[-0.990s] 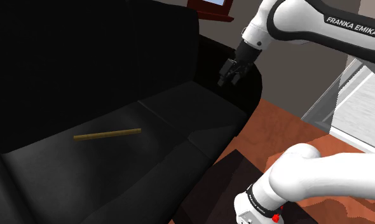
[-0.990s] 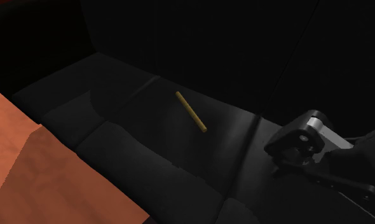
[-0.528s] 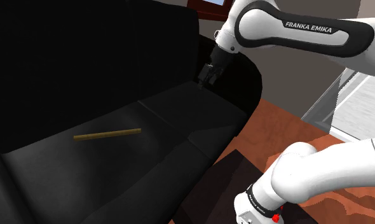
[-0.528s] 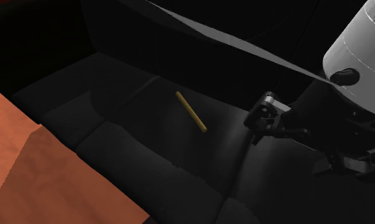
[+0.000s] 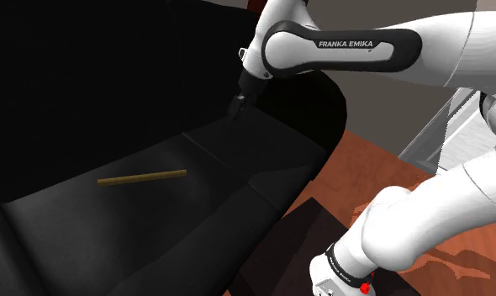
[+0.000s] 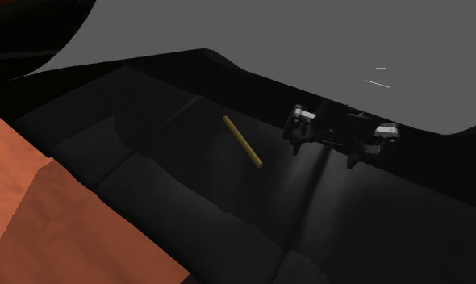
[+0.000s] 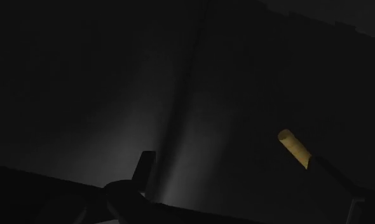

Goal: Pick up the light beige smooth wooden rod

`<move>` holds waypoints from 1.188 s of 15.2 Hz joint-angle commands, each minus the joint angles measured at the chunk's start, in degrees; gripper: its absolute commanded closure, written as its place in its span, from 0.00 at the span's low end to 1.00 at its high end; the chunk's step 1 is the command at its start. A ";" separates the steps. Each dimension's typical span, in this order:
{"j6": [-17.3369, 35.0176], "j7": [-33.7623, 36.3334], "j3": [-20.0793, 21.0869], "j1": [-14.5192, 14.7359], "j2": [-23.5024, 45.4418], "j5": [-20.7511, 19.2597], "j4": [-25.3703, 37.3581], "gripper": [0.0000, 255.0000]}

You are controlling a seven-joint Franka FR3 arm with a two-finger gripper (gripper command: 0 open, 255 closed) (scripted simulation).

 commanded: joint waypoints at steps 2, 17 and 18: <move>2.68 -3.01 1.17 1.46 4.95 -0.52 2.34 0.00; 11.57 -13.25 8.31 9.08 28.83 -7.86 16.68 0.00; 11.94 -13.81 8.71 9.68 30.34 -8.59 17.69 0.00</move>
